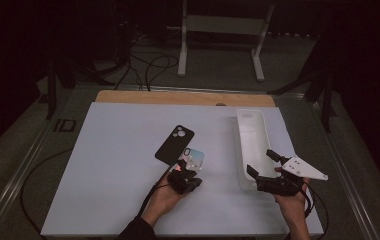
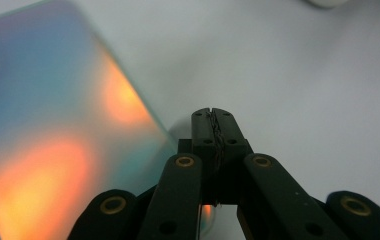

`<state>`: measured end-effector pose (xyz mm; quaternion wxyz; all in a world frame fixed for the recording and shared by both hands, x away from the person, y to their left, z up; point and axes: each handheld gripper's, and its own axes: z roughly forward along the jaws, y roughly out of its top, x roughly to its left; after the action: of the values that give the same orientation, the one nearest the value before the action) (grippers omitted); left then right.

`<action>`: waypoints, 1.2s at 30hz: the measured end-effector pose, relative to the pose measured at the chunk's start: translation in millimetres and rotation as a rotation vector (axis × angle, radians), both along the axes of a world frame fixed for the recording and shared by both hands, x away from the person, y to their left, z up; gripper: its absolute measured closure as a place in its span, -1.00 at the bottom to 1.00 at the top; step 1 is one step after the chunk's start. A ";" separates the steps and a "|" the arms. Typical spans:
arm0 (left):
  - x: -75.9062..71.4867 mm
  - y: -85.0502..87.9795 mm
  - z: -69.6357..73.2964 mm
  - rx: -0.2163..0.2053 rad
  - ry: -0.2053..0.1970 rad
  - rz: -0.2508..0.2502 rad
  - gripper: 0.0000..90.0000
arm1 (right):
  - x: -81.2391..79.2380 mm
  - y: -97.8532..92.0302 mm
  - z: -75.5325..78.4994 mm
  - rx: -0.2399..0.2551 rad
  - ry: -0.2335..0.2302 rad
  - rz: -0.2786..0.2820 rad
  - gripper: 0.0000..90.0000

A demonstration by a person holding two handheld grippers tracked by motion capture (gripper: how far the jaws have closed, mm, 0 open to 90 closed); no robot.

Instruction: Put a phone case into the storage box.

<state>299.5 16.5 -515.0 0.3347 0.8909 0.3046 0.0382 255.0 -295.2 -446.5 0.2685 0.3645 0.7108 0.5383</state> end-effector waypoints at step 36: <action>-56.5 217.8 66.6 -0.392 -0.451 0.455 -0.90 | 0.3 9.7 -5.7 -0.002 0.007 0.045 -0.78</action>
<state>243.1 234.2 -448.4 0.5407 0.6885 0.4149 0.2479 255.3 -285.5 -452.2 0.2541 0.3499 0.7205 0.5422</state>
